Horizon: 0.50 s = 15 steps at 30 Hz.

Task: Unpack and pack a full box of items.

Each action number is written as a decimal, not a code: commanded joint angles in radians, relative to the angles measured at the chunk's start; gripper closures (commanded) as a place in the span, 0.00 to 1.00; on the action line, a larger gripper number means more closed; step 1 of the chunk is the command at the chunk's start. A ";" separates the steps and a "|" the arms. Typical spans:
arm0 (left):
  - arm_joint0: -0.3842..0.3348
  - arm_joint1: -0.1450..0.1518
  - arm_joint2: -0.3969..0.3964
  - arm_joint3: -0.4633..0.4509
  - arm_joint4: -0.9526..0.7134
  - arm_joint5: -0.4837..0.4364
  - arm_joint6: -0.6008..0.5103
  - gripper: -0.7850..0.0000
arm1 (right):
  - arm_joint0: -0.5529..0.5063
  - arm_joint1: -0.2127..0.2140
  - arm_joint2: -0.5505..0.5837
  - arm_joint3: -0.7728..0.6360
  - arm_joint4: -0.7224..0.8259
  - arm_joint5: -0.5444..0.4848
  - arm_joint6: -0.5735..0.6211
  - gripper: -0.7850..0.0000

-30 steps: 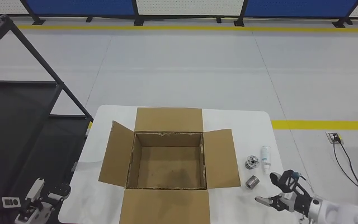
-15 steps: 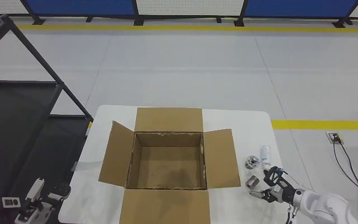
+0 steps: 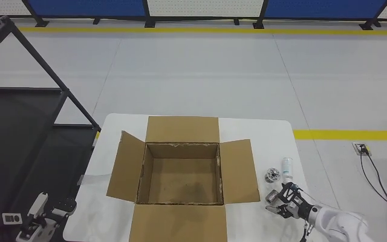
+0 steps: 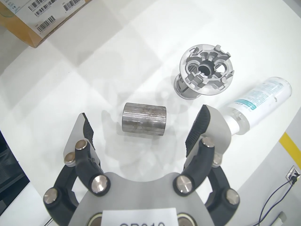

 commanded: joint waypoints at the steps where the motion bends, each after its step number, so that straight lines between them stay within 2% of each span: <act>1: 0.000 0.000 0.000 0.000 0.000 0.000 0.000 0.00 | 0.005 -0.001 -0.008 0.004 -0.006 0.015 0.006 0.00; 4: 0.000 0.000 0.000 0.000 0.000 0.000 0.000 0.00 | 0.012 -0.003 -0.018 0.011 -0.009 0.027 0.013 0.02; 7: 0.000 0.000 0.000 0.000 0.000 0.000 0.000 0.00 | 0.017 -0.004 -0.024 0.016 -0.009 0.032 0.014 0.27; 8: 0.000 0.000 0.000 0.000 0.000 0.000 0.000 0.00 | 0.019 -0.004 -0.025 0.018 -0.009 0.034 0.015 0.42; 9: 0.000 0.000 0.000 0.000 0.000 0.000 0.000 0.00 | 0.020 -0.004 -0.026 0.019 -0.009 0.034 0.015 0.53; 11: 0.000 0.000 0.000 0.000 0.000 0.000 0.000 0.00 | 0.022 -0.005 -0.028 0.024 -0.008 0.034 0.018 0.57; 15: 0.000 0.000 0.000 0.000 0.000 0.000 0.000 0.00 | 0.032 -0.005 -0.034 0.036 -0.001 0.032 0.033 0.60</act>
